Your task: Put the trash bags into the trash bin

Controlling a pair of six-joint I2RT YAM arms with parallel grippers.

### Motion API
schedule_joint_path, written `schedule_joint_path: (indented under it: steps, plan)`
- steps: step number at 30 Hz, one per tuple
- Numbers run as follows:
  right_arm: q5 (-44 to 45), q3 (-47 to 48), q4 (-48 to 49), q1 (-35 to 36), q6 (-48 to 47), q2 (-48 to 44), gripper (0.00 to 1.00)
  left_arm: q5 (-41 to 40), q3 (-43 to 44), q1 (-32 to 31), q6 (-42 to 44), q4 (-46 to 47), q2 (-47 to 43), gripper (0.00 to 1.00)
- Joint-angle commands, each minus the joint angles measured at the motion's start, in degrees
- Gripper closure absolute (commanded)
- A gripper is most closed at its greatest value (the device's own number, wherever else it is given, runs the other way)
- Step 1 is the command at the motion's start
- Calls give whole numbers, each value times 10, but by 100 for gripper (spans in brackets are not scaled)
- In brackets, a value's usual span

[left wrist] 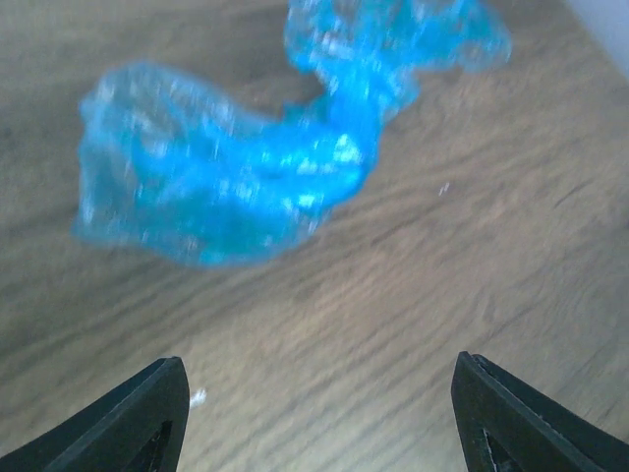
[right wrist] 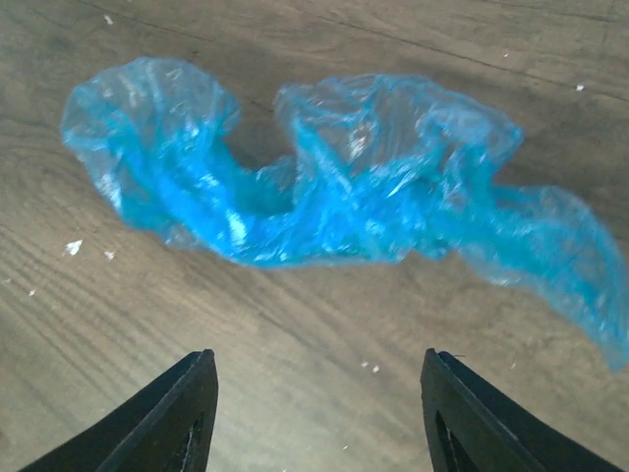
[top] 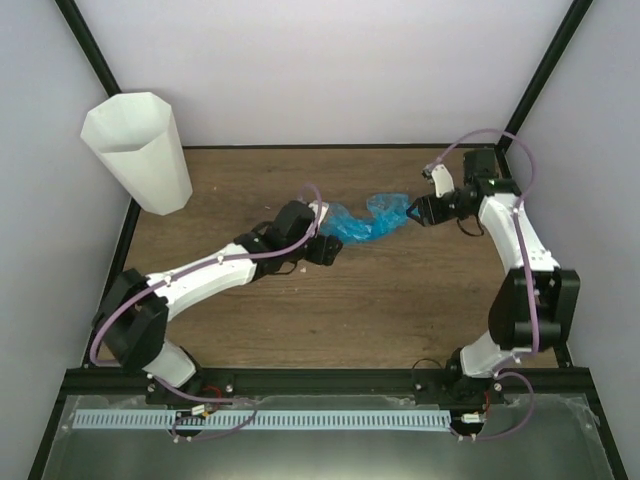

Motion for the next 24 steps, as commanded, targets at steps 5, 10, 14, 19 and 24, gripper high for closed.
schedule_joint_path:
  steps: [5, 10, 14, 19, 24]
  plan:
    - [25, 166, 9, 6, 4, 150, 37, 42, 106, 9, -40, 20, 86, 27]
    - [-1, 240, 4, 6, 2, 252, 35, 67, 141, 9, -40, 30, 130, 26]
    - [36, 262, 18, 18, 5, 325, 33, 75, 144, 10, -44, 31, 146, 25]
    - [-39, 188, 0, 30, 0, 308, 34, 74, 104, 20, -51, 15, 127, 25]
    - [-202, 18, -89, 79, -76, 148, 34, 54, 21, 25, -45, 14, 63, 24]
